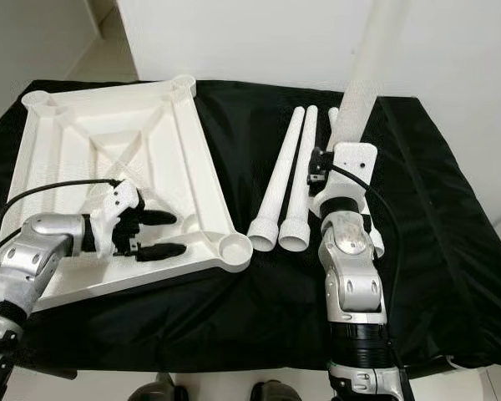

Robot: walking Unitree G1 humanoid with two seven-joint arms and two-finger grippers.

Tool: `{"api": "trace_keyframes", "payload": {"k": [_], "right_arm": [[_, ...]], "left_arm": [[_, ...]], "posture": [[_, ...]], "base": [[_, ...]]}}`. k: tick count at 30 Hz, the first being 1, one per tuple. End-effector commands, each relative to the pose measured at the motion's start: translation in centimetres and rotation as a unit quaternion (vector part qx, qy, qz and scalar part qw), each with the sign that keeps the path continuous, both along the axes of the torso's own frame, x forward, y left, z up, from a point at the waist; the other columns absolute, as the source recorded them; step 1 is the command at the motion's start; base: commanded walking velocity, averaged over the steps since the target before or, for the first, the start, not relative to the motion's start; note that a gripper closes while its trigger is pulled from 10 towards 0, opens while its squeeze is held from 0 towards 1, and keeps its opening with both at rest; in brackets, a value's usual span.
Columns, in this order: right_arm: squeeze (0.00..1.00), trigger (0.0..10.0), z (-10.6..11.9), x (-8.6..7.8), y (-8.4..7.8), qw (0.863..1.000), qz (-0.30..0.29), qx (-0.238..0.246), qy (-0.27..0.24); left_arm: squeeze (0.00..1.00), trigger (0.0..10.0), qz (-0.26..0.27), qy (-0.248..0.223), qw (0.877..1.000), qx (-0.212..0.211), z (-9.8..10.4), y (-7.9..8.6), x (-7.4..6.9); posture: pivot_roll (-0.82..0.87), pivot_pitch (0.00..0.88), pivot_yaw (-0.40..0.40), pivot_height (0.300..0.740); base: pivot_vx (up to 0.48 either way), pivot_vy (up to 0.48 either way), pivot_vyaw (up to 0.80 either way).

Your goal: Building children table

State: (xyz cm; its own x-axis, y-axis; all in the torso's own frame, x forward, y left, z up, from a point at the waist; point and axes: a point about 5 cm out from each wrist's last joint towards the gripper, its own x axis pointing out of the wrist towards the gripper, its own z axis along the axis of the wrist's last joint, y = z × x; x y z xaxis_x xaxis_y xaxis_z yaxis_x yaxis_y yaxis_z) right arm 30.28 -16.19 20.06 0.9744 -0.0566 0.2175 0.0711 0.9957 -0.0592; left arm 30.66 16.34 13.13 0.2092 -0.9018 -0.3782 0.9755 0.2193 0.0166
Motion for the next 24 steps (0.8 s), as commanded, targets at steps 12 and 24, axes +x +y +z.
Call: {"api": "trace_keyframes", "payload": {"k": [12,24], "right_arm": [[0.00,10.0,0.1,0.0,-0.4,1.000,-0.002,-0.009,0.002],[0.00,10.0,0.1,0.0,-0.4,1.000,-0.004,-0.011,0.002]], "left_arm": [[0.00,10.0,-0.074,0.058,0.996,-0.001,-1.1,-0.9,-2.8],[0.00,10.0,0.035,-0.002,0.998,0.054,-3.0,-2.4,-0.6]], "posture": [[0.02,0.048,-0.012,0.740],[0.01,0.053,-0.008,0.740]], "base": [[0.000,0.000,0.00],[0.000,0.000,0.00]]}}
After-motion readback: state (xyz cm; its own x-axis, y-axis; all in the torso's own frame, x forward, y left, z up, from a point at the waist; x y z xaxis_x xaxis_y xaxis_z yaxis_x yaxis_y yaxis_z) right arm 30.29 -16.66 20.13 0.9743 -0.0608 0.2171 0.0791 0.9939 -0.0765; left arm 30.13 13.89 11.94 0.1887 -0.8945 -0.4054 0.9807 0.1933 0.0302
